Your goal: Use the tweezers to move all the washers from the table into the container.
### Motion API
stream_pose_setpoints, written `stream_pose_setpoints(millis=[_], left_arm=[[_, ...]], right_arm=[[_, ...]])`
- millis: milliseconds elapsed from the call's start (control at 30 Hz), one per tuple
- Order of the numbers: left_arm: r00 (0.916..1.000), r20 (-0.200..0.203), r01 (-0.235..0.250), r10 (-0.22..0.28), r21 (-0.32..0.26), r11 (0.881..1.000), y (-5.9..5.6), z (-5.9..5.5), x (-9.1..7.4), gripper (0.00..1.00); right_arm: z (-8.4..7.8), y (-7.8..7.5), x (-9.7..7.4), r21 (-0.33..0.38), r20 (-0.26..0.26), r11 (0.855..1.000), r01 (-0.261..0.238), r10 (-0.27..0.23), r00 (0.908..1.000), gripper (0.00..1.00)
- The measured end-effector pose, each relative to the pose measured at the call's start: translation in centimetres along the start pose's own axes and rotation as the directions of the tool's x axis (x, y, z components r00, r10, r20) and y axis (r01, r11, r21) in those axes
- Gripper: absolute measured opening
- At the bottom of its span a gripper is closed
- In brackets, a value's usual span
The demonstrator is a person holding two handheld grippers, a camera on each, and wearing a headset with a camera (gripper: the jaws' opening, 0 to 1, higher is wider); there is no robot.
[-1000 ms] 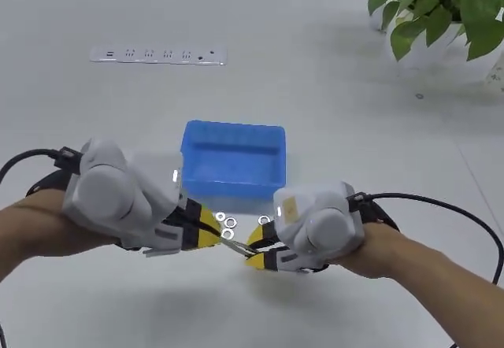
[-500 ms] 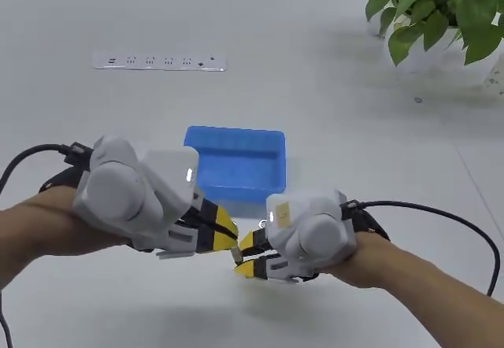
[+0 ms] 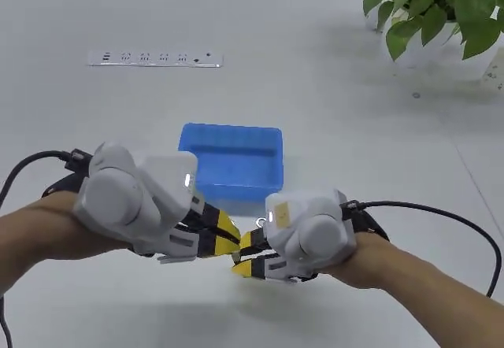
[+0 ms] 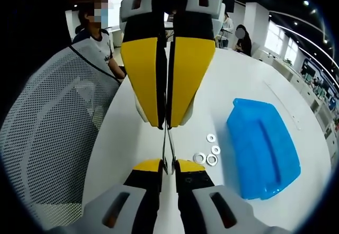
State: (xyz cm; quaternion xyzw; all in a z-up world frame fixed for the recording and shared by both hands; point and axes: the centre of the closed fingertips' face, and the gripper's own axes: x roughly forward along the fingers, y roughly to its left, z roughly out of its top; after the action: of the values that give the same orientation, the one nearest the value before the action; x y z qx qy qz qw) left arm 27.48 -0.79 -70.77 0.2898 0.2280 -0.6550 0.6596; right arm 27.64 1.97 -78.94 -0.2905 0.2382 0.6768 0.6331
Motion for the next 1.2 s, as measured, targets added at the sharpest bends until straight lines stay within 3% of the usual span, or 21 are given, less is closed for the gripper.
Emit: stream_pose_setpoints(millis=[467, 1200], left_arm=[[0.9997, -0.020, -0.015, 0.015, 0.017, 1.000, 1.1, -0.5, -1.0, 0.05], [0.9987, -0.042, -0.029, 0.030, 0.022, 0.999, 2.7, -1.5, -1.5, 0.05]], right_arm=[[1.0, -1.5, 0.5, -0.003, 0.023, 1.000, 0.025, -0.025, 0.9994, 0.12], [1.3, -3.4, 1.5, -0.009, 0.023, 1.000, 0.029, -0.029, 0.9993, 0.12]])
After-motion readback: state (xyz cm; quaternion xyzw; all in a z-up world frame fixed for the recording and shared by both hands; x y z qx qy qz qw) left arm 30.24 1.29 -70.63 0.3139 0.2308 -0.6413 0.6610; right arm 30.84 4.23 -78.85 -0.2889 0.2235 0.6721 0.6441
